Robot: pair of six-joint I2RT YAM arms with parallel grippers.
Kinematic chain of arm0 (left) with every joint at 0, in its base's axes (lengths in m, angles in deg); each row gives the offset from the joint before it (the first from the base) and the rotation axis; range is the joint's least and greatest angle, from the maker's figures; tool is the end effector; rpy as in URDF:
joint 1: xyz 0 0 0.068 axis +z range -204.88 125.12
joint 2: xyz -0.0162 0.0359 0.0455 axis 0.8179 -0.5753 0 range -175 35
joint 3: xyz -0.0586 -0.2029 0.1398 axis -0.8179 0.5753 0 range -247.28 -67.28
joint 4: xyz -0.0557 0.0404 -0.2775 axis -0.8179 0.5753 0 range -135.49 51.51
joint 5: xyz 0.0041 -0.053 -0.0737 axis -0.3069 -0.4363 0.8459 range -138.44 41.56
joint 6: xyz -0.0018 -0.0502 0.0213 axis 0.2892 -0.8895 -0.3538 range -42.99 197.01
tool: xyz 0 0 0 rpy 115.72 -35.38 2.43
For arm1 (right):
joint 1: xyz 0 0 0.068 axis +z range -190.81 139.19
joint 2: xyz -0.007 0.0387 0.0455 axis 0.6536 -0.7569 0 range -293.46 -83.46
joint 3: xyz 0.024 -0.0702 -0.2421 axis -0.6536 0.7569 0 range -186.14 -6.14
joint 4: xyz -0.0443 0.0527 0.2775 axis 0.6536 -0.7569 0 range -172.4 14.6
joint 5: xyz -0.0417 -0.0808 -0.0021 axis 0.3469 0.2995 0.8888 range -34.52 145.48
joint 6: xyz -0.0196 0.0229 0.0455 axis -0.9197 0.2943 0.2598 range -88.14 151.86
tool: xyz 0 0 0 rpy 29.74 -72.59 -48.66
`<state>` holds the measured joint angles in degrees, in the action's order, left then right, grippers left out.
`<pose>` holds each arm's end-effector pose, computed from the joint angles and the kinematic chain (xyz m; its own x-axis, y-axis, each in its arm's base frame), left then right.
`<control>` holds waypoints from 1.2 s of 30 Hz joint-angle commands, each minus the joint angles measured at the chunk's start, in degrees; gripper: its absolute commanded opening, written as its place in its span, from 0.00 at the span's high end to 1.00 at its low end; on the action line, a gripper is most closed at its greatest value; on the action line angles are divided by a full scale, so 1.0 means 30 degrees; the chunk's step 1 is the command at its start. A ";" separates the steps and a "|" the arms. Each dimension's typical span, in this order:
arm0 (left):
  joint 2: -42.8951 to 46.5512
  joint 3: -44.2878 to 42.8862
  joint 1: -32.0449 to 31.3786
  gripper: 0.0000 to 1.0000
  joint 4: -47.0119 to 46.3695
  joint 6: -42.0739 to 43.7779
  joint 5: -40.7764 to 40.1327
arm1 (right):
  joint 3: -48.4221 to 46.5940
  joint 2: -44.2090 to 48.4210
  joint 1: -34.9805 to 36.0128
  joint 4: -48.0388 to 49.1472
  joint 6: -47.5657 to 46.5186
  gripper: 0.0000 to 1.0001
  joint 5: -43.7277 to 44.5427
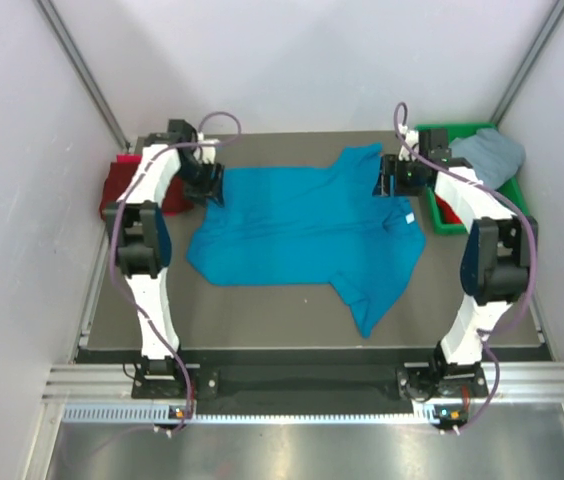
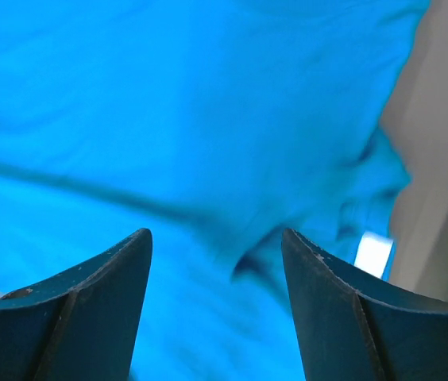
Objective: Fold and stack the t-shirts
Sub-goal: Flatten the tshirt out
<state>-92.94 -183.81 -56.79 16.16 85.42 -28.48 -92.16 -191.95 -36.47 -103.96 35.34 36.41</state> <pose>0.4783 -0.0284 0.2073 -0.9267 0.1684 -0.3360 0.2692 0.9213 -0.2805 0.4367 0.0451 0.2121 -0.7906 -0.0025 -0.6124 -0.2289 0.9287 0.2917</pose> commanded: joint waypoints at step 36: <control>0.2948 1.1446 -0.0769 0.48 0.1072 -0.3590 -0.0354 | 1.0625 0.4581 -0.0801 -0.0030 0.2529 0.30 -0.2404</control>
<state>-84.79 -151.64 -59.37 18.02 76.54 -24.98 -59.79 -177.57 -38.33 -104.04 41.75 28.38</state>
